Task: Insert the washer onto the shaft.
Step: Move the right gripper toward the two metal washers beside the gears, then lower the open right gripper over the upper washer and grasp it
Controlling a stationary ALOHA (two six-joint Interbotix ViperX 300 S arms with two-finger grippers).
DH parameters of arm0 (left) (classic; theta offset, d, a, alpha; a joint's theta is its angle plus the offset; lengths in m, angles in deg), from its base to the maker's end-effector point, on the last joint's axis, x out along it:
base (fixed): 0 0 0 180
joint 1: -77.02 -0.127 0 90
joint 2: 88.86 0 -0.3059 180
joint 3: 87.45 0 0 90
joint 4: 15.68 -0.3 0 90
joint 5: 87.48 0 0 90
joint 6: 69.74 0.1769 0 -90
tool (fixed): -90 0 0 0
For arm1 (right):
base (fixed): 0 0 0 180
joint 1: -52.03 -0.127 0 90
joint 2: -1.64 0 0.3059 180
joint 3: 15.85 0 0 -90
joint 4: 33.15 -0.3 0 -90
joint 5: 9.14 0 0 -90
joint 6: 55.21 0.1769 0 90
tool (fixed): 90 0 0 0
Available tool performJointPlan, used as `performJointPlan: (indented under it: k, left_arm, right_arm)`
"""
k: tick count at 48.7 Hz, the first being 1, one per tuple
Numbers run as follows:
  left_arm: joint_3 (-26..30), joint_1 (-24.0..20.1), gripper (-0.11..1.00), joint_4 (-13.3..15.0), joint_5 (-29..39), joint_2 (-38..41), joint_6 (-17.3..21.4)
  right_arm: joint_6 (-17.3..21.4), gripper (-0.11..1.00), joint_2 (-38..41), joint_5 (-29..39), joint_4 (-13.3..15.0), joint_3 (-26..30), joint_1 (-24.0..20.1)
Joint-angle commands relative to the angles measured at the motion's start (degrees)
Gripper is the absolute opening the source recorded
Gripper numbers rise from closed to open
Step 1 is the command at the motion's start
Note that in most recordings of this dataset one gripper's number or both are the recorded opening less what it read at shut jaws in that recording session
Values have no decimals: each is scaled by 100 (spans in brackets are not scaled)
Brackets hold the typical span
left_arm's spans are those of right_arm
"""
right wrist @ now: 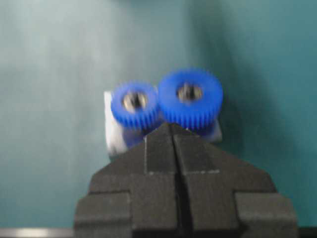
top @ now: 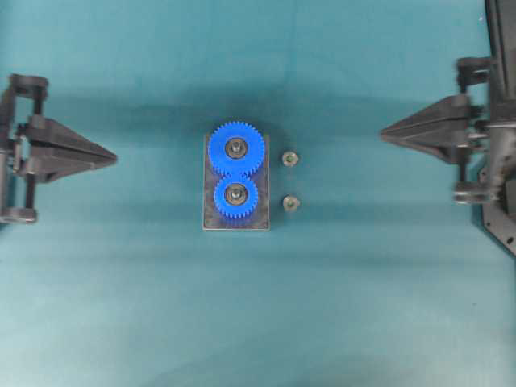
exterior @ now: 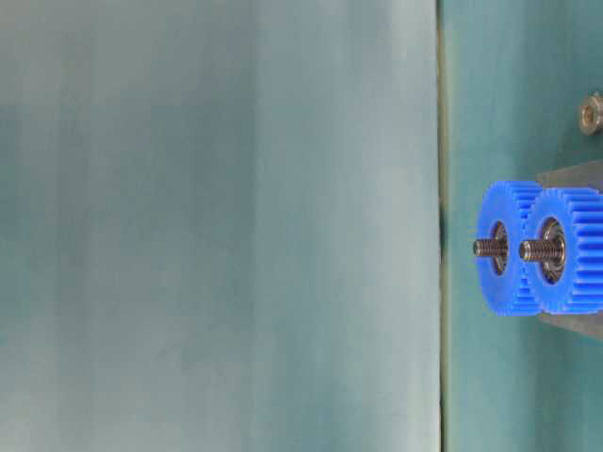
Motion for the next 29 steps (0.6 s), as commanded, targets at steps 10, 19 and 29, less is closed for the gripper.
performJointPlan:
  k: [10,19,29]
  left_arm:
    - [185,9,1,-18,0,185,18]
    - [185,9,1,-18,26,185,18]
    - [185,35,1,-18,62,158,18]
  right_arm:
    - [44,-2,1310,70,-18,431,167]
    - [26,-2,2250,114,44,782,457]
    - [26,3,3182,114,97,1046,659]
